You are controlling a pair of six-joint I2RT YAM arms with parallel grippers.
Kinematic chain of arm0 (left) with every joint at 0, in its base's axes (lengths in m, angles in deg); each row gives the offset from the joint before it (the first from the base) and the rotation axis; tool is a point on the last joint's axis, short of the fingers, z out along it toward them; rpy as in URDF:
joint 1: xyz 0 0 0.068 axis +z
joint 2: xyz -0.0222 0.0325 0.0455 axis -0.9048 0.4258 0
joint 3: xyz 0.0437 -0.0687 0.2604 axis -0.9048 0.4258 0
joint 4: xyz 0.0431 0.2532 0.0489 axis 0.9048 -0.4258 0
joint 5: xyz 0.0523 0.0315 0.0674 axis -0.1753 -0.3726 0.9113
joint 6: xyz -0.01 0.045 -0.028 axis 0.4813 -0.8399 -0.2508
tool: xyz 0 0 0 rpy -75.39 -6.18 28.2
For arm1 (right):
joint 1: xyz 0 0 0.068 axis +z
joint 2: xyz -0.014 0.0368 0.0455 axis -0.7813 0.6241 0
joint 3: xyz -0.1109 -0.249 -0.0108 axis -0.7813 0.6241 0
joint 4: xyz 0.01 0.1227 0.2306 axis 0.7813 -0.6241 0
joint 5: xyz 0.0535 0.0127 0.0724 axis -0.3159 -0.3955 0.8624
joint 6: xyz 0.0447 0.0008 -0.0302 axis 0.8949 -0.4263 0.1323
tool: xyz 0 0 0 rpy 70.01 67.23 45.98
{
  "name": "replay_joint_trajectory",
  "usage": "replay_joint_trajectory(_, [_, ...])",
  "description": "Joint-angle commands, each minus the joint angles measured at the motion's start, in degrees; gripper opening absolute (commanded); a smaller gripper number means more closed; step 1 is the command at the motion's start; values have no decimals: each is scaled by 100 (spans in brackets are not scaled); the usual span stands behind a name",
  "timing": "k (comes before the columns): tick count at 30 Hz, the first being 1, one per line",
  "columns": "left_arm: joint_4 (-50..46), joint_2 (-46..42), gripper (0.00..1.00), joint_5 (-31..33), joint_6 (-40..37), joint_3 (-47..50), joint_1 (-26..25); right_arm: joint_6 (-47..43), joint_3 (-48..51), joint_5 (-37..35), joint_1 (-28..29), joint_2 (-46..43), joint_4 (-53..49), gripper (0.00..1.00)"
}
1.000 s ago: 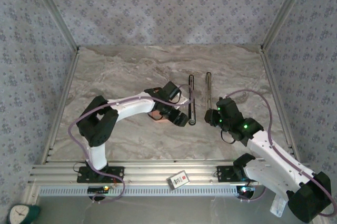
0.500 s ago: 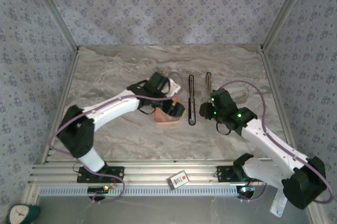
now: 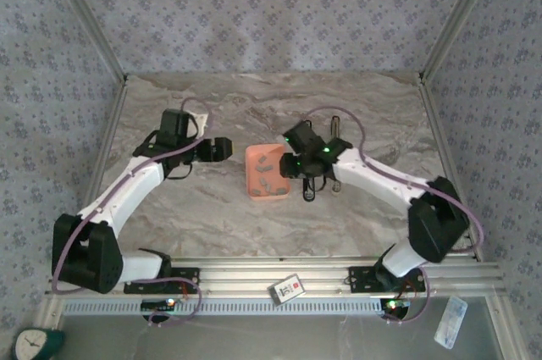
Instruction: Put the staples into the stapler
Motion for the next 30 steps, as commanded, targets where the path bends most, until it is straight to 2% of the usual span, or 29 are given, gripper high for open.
replay_joint_trajectory(1, [289, -235, 81, -7, 427, 324, 275, -280, -642, -3, 174, 605, -522, 39])
replay_joint_trajectory(6, [360, -149, 82, 42, 729, 539, 567, -442, -1527, -13, 322, 1584, -973, 39])
replay_joint_trajectory(13, [417, 3, 82, 38, 620, 563, 610, -549, -2250, 33, 469, 2519, -1300, 38])
replay_joint_trajectory(30, [431, 97, 82, 56, 488, 560, 615, -695, -2609, 196, 537, 3175, -1237, 35])
